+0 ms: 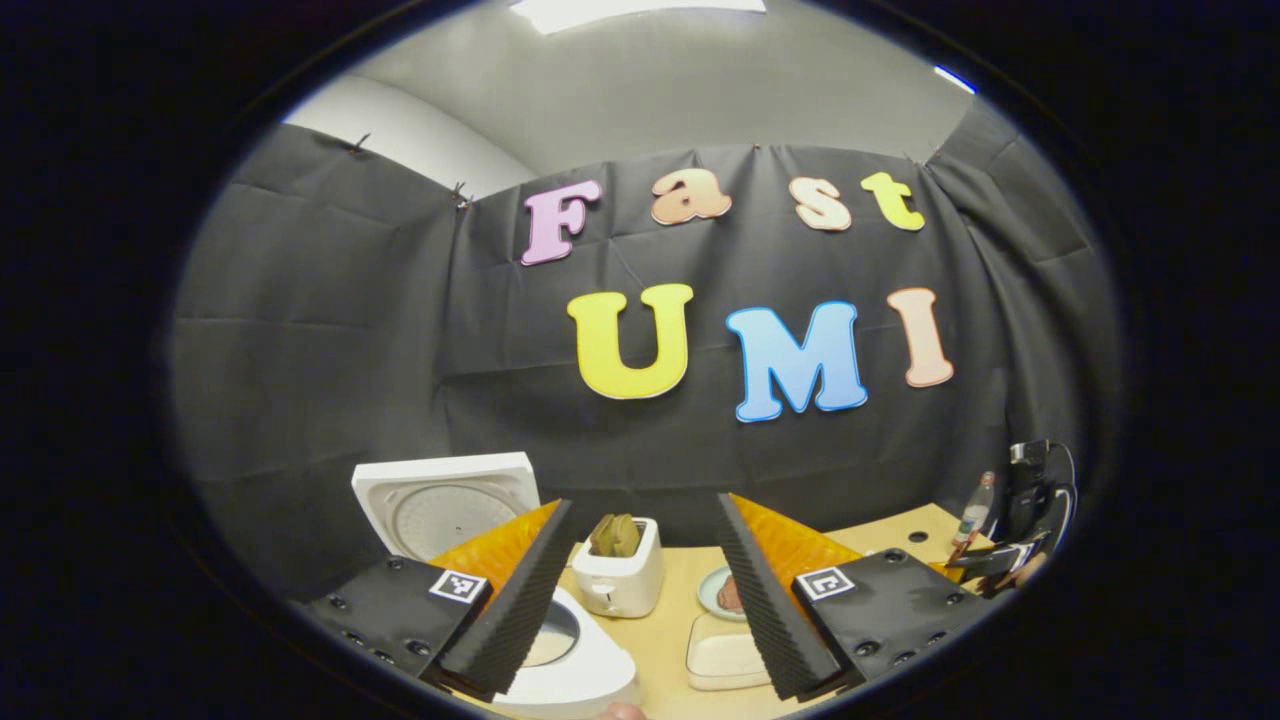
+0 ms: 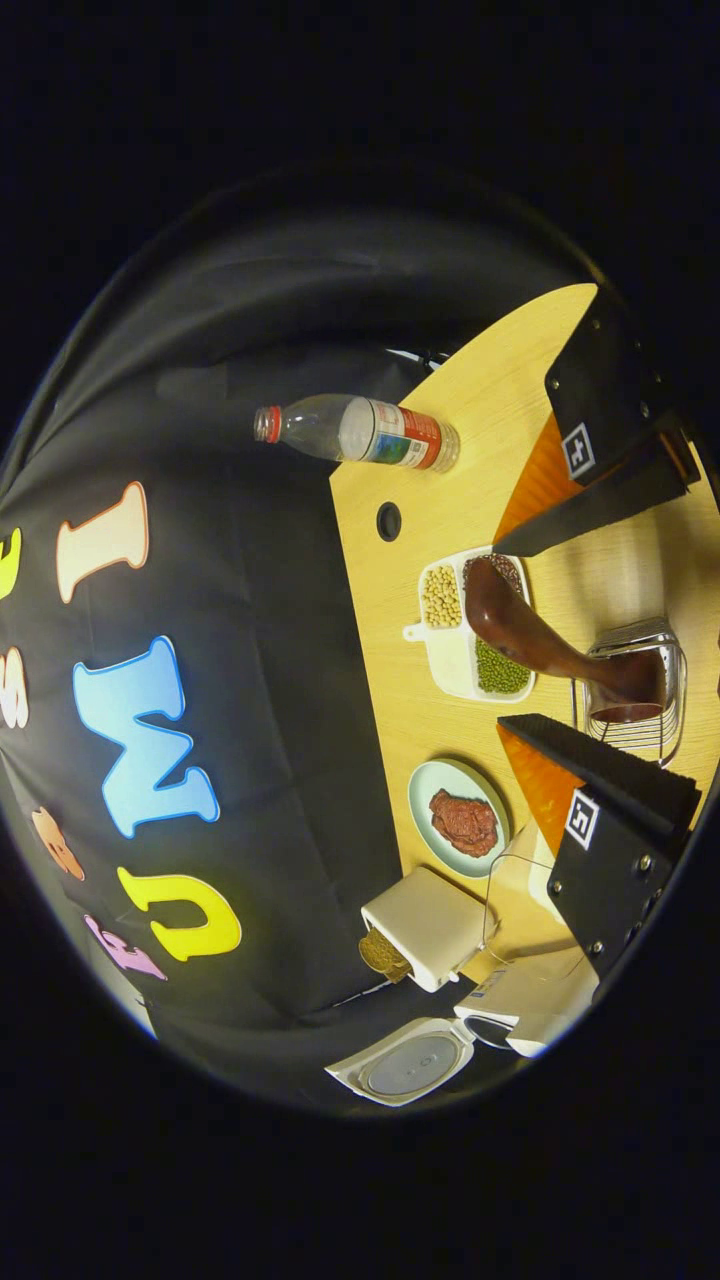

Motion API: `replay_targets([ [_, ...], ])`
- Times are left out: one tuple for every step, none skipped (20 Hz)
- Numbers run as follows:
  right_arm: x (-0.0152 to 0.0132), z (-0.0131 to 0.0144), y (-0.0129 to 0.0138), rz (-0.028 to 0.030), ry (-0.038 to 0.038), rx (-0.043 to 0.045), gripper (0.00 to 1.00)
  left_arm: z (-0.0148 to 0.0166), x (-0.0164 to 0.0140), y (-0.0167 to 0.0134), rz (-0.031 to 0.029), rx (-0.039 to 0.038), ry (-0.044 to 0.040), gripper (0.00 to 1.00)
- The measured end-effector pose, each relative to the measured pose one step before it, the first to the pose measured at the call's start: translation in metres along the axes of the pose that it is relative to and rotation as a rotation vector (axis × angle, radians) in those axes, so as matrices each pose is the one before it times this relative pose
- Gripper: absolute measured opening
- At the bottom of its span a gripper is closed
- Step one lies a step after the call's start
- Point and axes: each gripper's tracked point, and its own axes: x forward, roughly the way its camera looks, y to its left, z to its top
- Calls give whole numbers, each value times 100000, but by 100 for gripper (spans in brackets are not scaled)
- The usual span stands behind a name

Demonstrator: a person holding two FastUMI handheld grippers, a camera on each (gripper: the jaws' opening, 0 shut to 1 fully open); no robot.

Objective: Close the left gripper, press the button to open the rice cooker; take a wooden spoon from the chopstick holder with the right hand, scoop a spoonful of rice and pour it into the rice cooker, then put the wooden spoon back into the chopstick holder.

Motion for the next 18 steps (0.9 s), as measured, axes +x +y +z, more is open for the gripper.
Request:
replay_targets([
  [407, 145, -13, 123, -428, -415, 97, 55, -10, -68, 132, 859, 18, 96],
  [76, 133, -69, -165, 21, -601, 88, -35, 8, -18, -141, 660, 149, 96],
  [226, -36, 241, 1420, 385, -434, 83, -78, 18, -335, -650, -159, 121, 96],
  [454, -364, 342, 1368, 954, -658, 79, 24, 40, -377, -847, -989, -124, 96],
  [284, -434, 275, 1091, 1413, -795, 75, -51, -67, -373, -603, -1116, -303, 97],
  [-6, -61, 64, 858, -141, 467, 49, -140, 118, -73, -263, -784, 266, 96],
  [-487, 385, 435, 1958, -353, 1043, 40, -100, 147, -151, -461, -552, 448, 96],
  [-25, 93, 474, 1481, -541, 846, 28, 13, 151, -60, -269, -377, 40, 96],
  [-612, 242, 575, 2110, -1176, 184, 27, 156, 192, -30, -171, -101, -266, 96],
  [-186, -116, 569, 367, -109, -1896, 18, 1, 66, -51, -488, 53, -110, 96],
  [-444, 316, 988, 3635, -950, -2024, 17, -8, 29, -104, -479, 130, 60, 96],
  [-672, 334, -27, -1868, -1193, -1476, 18, -49, 50, 83, -488, 103, -11, 96],
  [-479, 651, 811, 596, -1213, -1288, 9, -46, -20, 53, -563, -206, -153, 96],
  [-152, 340, 705, 1020, -670, -349, 9, -42, 74, 33, -650, -566, -293, 97],
  [-305, 565, 620, 902, -803, 667, 8, 70, 100, 45, -797, -823, -445, 97],
  [-434, 687, 31, -1122, -1203, 214, 8, 30, 9, 14, -1074, -928, -528, 97],
  [-485, 950, 43, -1021, -1594, 441, 9, -46, 78, 95, -1067, -872, -337, 97],
  [-525, 813, 273, -1219, -1357, 431, 8, 29, 40, 151, -868, -767, -559, 96],
])
